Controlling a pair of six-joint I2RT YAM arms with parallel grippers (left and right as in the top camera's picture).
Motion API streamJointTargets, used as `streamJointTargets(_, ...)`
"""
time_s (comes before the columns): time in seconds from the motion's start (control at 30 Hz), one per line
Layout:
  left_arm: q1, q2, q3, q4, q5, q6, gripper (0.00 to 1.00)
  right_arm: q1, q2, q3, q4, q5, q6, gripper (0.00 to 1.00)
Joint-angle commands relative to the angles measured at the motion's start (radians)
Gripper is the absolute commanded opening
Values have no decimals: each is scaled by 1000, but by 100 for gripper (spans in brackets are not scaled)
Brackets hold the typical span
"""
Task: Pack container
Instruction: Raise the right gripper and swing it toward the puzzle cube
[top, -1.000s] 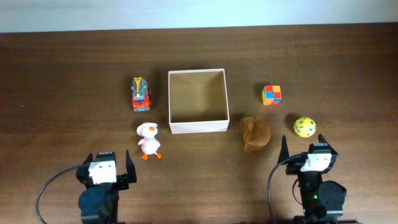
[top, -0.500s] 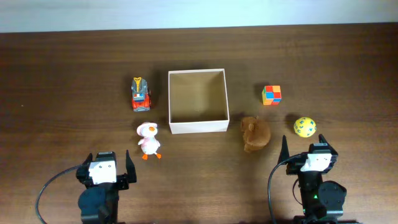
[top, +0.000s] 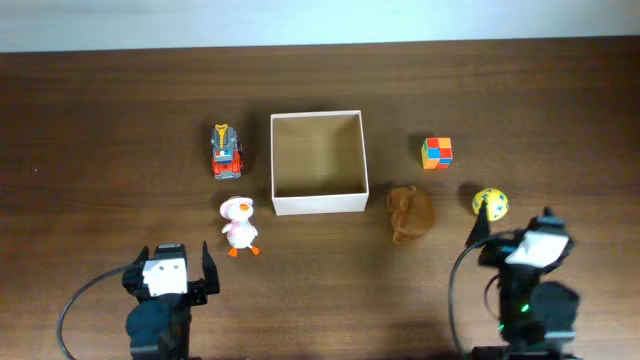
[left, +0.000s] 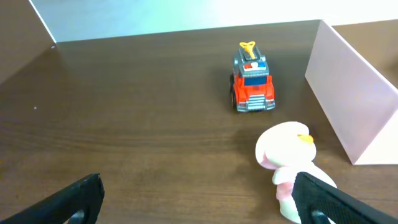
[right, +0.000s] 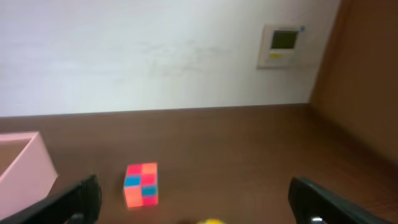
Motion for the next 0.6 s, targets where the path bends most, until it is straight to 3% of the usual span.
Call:
streamJointTargets(0.0, 5, -5, -8, 3, 11, 19, 99, -8, 214, 209, -29, 66, -15, 99)
streamJointTargets(0.27, 5, -6, -8, 3, 11, 19, 99, -7, 816, 885, -382, 16, -15, 99)
streamJointTargets(0.4, 5, -5, -8, 3, 11, 19, 99, -7, 1026, 1160, -536, -59, -15, 99)
streamJointTargets(0.57, 5, -6, -8, 3, 11, 19, 99, -7, 1149, 1288, -576, -150, -11, 99)
